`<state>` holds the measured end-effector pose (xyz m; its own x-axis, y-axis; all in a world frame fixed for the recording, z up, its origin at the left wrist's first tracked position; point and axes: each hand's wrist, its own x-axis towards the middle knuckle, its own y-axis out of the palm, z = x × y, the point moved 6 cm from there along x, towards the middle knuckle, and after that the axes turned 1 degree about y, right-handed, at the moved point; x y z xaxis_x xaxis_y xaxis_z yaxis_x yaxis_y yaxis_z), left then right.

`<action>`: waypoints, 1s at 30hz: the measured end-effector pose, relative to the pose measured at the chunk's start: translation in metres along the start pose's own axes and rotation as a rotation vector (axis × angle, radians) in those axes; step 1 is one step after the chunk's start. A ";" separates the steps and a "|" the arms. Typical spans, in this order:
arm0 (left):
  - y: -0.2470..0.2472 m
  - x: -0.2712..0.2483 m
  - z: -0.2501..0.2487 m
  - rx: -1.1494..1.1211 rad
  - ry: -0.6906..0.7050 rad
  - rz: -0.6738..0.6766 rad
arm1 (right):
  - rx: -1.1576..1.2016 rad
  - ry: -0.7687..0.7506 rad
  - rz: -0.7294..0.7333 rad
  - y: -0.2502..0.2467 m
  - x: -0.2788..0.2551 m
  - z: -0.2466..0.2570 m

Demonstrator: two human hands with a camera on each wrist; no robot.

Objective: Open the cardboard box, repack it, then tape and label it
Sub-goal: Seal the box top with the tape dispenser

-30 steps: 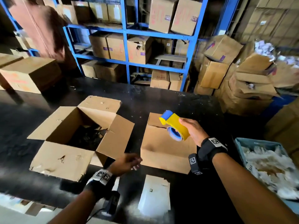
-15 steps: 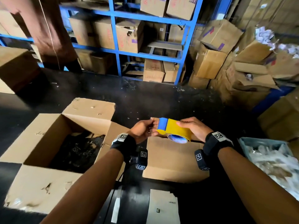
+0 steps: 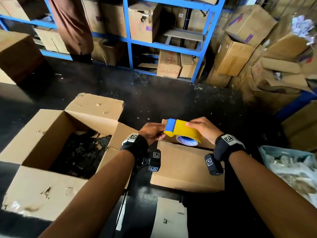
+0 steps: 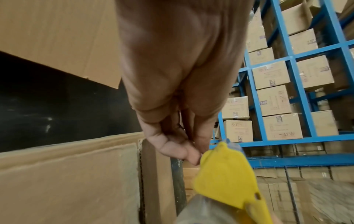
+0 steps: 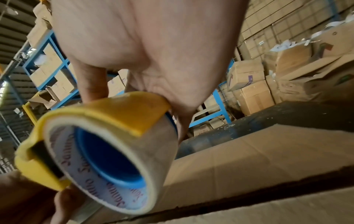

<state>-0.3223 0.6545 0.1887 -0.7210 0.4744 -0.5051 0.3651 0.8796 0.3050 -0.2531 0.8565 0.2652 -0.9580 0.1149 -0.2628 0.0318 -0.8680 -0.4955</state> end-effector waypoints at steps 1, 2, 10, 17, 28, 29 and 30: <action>0.000 0.000 -0.002 0.022 0.005 -0.031 | -0.011 -0.007 -0.023 0.001 0.002 0.001; -0.001 0.001 -0.002 0.045 0.011 -0.064 | -0.029 -0.020 -0.044 0.003 0.003 0.002; -0.012 0.002 0.019 0.123 0.017 -0.160 | -0.198 -0.085 -0.085 0.016 0.005 0.005; -0.019 -0.012 0.004 0.118 0.068 -0.146 | -0.176 -0.091 -0.028 0.017 0.000 0.007; -0.077 -0.033 -0.017 0.238 0.197 -0.239 | -0.266 -0.123 0.056 -0.036 -0.013 -0.010; -0.074 -0.032 -0.016 0.229 0.190 -0.236 | -0.255 -0.124 0.089 -0.034 -0.014 -0.009; -0.073 -0.030 -0.014 0.229 0.184 -0.241 | -0.254 -0.128 0.112 -0.033 -0.015 -0.008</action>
<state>-0.3360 0.5759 0.1928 -0.8884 0.2564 -0.3808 0.2788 0.9603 -0.0038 -0.2373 0.8872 0.2793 -0.9722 -0.0503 -0.2288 0.1937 -0.7217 -0.6646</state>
